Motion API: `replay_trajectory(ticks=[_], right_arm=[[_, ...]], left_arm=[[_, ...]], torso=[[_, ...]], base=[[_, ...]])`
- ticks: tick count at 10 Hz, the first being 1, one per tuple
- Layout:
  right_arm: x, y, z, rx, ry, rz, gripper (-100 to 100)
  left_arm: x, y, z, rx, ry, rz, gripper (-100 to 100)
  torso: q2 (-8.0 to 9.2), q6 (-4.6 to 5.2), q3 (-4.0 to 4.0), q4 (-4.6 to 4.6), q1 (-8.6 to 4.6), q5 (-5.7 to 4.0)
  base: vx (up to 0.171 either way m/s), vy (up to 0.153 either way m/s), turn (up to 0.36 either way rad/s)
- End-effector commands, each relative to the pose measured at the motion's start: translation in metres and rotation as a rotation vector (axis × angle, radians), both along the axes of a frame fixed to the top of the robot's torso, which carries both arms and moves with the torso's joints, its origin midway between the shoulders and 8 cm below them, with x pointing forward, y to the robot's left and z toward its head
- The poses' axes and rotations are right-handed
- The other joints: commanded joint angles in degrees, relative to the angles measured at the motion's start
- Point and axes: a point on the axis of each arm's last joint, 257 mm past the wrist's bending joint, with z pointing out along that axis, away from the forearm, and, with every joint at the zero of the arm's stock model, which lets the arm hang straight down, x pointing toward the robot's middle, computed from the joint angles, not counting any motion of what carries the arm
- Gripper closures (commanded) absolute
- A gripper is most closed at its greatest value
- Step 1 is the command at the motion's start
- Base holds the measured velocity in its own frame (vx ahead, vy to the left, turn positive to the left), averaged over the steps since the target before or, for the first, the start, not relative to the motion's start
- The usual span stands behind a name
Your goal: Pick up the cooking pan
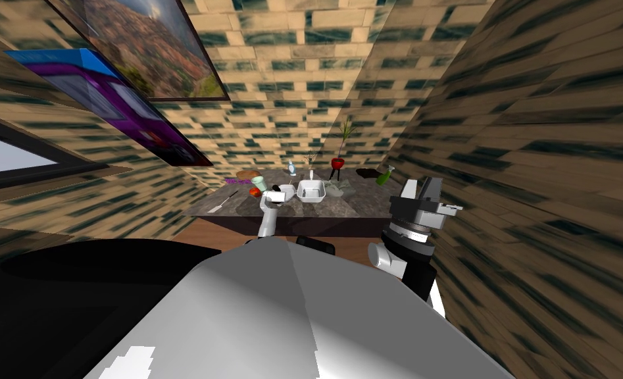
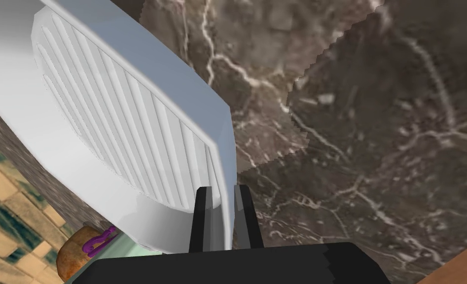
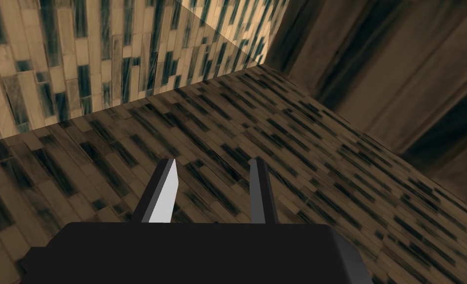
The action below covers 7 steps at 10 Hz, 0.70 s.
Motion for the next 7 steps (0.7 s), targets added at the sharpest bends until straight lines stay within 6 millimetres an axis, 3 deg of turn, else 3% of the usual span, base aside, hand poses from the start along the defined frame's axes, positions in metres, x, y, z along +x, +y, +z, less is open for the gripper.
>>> replay_trajectory(ticks=[1,2,3,6,7], right_arm=[[0.0,0.0,0.0,0.0,0.0,0.0,0],[0.0,0.0,0.0,0.0,0.0,0.0,0],[0.0,0.0,0.0,0.0,0.0,0.0,0],[0.0,0.0,0.0,0.0,0.0,0.0,0],[0.0,0.0,0.0,0.0,0.0,0.0,0]], left_arm=[[0.0,0.0,0.0,0.0,0.0,0.0,100],[0.0,0.0,0.0,0.0,0.001,0.0,0],[-0.001,-0.001,0.009,0.001,-0.003,0.003,100],[-0.004,-0.001,0.016,0.001,-0.003,0.006,100],[-0.005,-0.001,0.015,0.0,-0.001,0.007,0]], torso=[[0.0,0.0,0.0,0.0,0.0,0.0],[0.02,0.0,0.02,0.02,-0.01,-0.01],[0.04,0.0,0.04,0.03,-0.03,-0.02],[0.29,0.01,0.21,0.14,-0.18,-0.1],[0.24,0.01,0.19,0.14,-0.14,-0.1]], base=[[0.0,0.0,0.0],[0.0,0.0,0.0],[-0.025,-0.008,-0.031],[-0.031,-0.014,-0.02],[0.0,0.0,0.0]])
